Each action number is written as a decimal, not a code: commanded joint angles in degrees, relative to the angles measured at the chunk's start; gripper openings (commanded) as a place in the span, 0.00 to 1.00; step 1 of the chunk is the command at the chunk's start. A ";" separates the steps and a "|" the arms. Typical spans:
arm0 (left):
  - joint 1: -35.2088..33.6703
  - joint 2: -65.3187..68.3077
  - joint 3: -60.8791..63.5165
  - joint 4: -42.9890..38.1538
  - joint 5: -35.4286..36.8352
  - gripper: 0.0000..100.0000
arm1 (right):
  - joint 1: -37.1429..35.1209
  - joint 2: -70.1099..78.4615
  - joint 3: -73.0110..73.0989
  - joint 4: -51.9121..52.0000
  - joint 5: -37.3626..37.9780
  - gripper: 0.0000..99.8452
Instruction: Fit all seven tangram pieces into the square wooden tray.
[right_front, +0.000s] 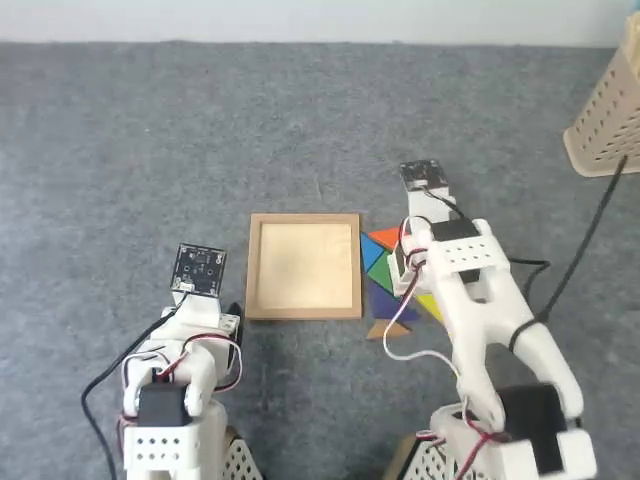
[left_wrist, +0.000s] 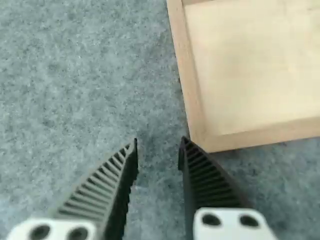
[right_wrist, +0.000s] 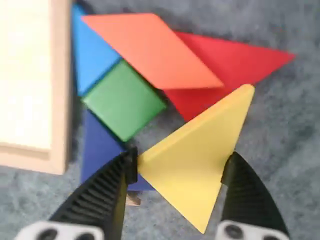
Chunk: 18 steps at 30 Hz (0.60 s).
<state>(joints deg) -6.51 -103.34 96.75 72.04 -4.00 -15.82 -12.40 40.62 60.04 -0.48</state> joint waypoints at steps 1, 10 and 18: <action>0.09 -0.88 -0.22 0.26 0.44 0.13 | -3.65 -6.73 -0.88 0.48 2.64 0.18; 0.00 -0.88 -0.22 0.26 0.44 0.13 | -16.13 -1.54 -14.77 1.36 4.40 0.18; 0.00 -0.88 -0.22 0.26 0.44 0.13 | -17.36 8.48 -30.15 11.74 7.30 0.18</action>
<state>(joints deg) -6.51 -103.34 96.75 72.04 -4.00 -35.78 -2.37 16.26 68.04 7.96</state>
